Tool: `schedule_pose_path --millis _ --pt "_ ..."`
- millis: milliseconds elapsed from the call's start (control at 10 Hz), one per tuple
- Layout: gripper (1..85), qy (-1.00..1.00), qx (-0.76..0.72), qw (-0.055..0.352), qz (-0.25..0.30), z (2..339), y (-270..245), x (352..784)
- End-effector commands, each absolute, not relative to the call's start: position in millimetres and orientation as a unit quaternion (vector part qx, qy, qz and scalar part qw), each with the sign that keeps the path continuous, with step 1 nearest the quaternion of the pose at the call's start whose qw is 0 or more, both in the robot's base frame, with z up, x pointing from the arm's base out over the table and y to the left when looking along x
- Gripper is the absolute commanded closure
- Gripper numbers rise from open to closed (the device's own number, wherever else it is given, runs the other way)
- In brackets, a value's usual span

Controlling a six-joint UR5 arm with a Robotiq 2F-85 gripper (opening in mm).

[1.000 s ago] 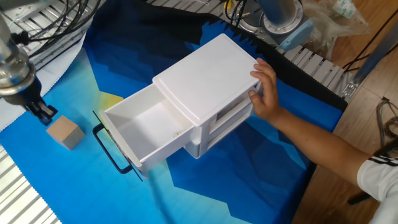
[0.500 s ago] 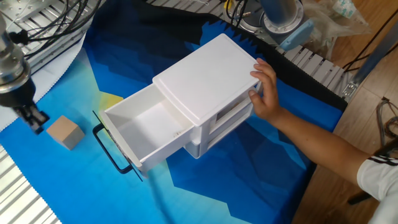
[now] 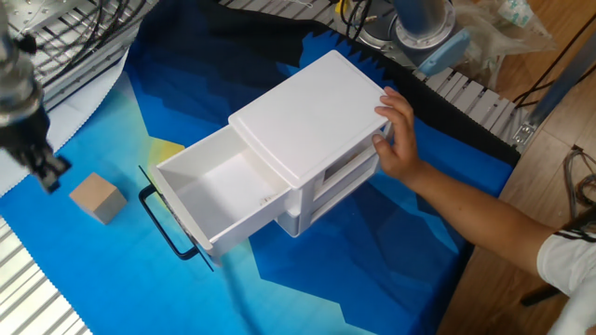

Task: Take something out of a drawer

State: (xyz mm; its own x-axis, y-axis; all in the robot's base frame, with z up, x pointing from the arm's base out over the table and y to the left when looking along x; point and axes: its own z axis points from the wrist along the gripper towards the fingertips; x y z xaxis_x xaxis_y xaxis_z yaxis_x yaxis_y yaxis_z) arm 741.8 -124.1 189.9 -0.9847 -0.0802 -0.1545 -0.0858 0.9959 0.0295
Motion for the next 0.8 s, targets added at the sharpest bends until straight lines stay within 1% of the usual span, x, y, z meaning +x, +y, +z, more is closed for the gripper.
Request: schedule_pose_path --millis 0,100,200,300,500,700 --pt "84.3 0.999 -0.01 0.027 0.015 238 -99 706" --pt "84.3 1.0 0.005 0.011 0.007 252 -84 704" --pt "84.3 1.0 0.023 0.004 0.007 266 -59 707" --pt "84.3 0.999 0.033 0.004 0.012 270 -40 715" --pt "84.3 0.999 0.034 0.026 0.031 262 -22 738" --pt "84.3 0.996 -0.008 0.083 0.045 266 -14 767"
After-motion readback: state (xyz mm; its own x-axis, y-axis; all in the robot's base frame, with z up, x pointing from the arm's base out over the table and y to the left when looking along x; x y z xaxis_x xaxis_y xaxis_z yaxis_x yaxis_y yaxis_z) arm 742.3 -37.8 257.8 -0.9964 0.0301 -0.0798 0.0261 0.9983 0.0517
